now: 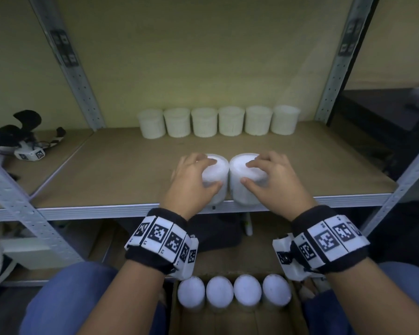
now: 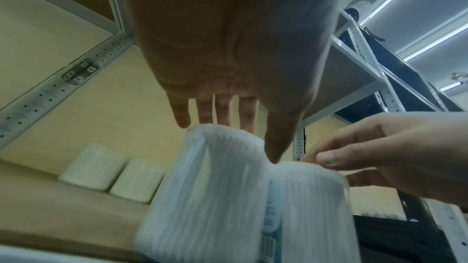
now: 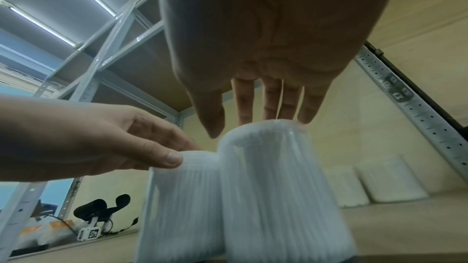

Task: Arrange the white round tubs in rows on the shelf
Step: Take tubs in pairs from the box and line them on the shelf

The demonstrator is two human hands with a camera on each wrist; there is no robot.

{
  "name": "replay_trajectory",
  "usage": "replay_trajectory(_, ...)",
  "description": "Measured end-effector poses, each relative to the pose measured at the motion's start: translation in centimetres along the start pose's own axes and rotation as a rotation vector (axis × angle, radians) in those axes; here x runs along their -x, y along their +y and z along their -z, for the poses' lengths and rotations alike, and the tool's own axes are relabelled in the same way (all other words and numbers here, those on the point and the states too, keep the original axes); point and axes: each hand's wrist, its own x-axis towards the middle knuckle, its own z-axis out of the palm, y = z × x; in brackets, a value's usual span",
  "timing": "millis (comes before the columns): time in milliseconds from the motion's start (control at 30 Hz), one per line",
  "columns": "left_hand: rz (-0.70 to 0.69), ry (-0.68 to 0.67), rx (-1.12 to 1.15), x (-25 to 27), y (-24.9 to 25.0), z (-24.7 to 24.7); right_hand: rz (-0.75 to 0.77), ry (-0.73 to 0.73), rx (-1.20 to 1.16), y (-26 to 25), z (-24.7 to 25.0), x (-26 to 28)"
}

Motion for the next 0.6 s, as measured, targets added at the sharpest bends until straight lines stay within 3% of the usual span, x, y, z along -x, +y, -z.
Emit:
replay_trajectory(233,-0.044,0.107,-0.017,1.5,0.6,-0.2,0.044,0.063,0.067,-0.7,-0.9,0.9)
replay_trajectory(600,-0.046,0.134,-0.083,1.0,1.5,-0.1,0.066,0.116,0.115,-0.7,-0.9,0.3)
